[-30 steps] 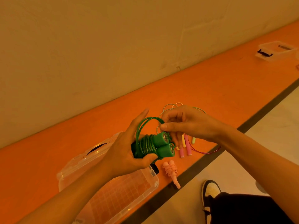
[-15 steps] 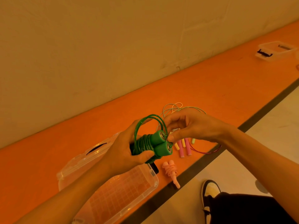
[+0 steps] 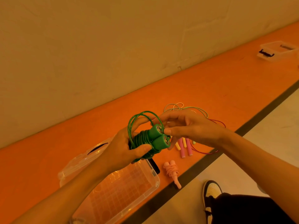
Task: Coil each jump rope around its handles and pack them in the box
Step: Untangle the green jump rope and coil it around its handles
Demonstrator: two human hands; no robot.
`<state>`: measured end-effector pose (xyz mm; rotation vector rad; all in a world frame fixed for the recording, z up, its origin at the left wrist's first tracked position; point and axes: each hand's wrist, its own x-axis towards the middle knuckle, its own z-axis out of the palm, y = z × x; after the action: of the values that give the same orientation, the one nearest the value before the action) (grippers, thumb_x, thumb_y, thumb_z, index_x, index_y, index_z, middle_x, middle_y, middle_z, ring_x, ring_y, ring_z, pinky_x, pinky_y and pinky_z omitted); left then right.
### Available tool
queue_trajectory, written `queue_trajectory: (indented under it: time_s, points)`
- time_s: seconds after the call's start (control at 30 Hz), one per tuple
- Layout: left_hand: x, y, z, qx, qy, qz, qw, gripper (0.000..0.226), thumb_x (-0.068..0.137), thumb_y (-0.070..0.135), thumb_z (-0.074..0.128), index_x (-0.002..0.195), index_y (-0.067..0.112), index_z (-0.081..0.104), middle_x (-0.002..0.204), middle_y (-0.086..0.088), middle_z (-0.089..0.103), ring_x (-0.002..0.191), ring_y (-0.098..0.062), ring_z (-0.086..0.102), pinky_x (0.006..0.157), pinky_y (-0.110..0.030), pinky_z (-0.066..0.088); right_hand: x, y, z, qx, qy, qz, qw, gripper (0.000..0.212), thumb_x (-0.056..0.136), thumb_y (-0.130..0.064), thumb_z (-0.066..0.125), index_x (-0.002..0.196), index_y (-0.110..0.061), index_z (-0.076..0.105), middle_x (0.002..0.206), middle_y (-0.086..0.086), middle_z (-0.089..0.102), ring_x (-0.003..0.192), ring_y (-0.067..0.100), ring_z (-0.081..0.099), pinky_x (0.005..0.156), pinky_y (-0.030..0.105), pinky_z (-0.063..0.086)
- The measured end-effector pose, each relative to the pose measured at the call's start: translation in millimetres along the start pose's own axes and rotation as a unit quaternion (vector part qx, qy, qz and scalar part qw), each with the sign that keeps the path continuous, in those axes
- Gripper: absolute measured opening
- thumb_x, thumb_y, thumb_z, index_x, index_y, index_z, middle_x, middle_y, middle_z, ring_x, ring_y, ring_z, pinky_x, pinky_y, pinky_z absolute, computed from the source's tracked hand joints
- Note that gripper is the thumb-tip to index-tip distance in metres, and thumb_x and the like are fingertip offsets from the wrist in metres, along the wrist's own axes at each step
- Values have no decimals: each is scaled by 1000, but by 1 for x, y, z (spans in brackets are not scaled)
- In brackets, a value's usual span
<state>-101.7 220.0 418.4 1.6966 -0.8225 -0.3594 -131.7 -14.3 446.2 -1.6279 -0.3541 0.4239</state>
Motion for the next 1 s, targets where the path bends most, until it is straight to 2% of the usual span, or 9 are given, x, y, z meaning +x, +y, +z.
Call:
queue_trajectory:
  time_s: [0.07, 0.13, 0.3, 0.47, 0.57, 0.63, 0.73, 0.83, 1.0]
  points:
    - [1, 3, 1, 7, -19, 15, 1000, 55, 79, 35, 66, 127, 55, 50, 91, 12, 74, 51, -1, 65, 47, -13, 48, 2, 3, 3, 18, -9, 8, 1000, 34, 96, -16, 55, 128, -6, 58, 123, 10, 67, 108, 28, 67, 84, 56, 56]
    - [1, 5, 2, 17, -31, 14, 999, 55, 79, 37, 66, 126, 60, 48, 91, 5, 73, 49, -2, 63, 46, -14, 48, 4, 6, 5, 73, -23, 32, 997, 35, 99, -19, 50, 127, -1, 58, 120, 12, 67, 109, 29, 66, 91, 62, 49]
    - [-1, -1, -1, 45, -32, 4, 998, 64, 77, 44, 66, 134, 60, 42, 82, 12, 73, 48, -1, 63, 49, -13, 48, 6, 5, 5, 121, -40, 55, 990, 30, 93, -15, 56, 117, 2, 57, 107, 8, 69, 98, 22, 69, 75, 33, 60]
    - [-1, -1, -1, -20, -19, -11, 1000, 66, 74, 38, 67, 136, 24, 51, 96, -1, 76, 53, -3, 68, 49, -12, 48, 5, 0, 7, 101, 22, 13, 995, 15, 85, -13, 64, 95, -3, 59, 105, 12, 73, 93, 24, 72, 66, 26, 59]
    - [0, -1, -2, -49, -22, -13, 998, 58, 73, 41, 71, 129, 28, 61, 94, -10, 75, 50, -12, 67, 45, -17, 48, 0, -4, 2, 71, 8, -6, 997, 19, 84, -10, 65, 103, -5, 64, 102, 10, 74, 90, 21, 72, 68, 26, 59]
    - [-1, -2, -4, -71, -26, -18, 997, 60, 74, 58, 76, 128, 35, 61, 89, -15, 73, 48, -24, 67, 40, -22, 46, -2, -3, -1, 77, -13, -8, 997, 30, 83, -7, 66, 112, -2, 62, 105, 13, 73, 91, 23, 72, 71, 29, 60]
    - [-1, 2, -5, -80, -35, -20, 996, 63, 71, 72, 71, 125, 41, 62, 86, -12, 73, 48, -24, 66, 38, -22, 45, 0, 2, 0, 102, -20, -25, 994, 30, 80, -9, 70, 109, -5, 63, 104, 11, 72, 92, 23, 71, 72, 31, 60]
    - [-1, 3, -6, -103, -46, -26, 993, 63, 70, 72, 71, 124, 40, 63, 81, -8, 73, 49, -22, 65, 38, -21, 45, 0, 3, 6, 113, -9, -40, 993, 24, 83, -11, 67, 106, -7, 62, 100, 6, 72, 90, 19, 71, 72, 29, 59]
    - [-2, 0, -10, -117, -31, -47, 992, 49, 72, 50, 70, 120, 39, 67, 75, -8, 71, 49, -19, 63, 37, -22, 45, 0, -1, 19, 1, 61, -98, 993, 20, 94, -7, 53, 112, 0, 60, 99, -1, 73, 90, 14, 71, 73, 23, 57]
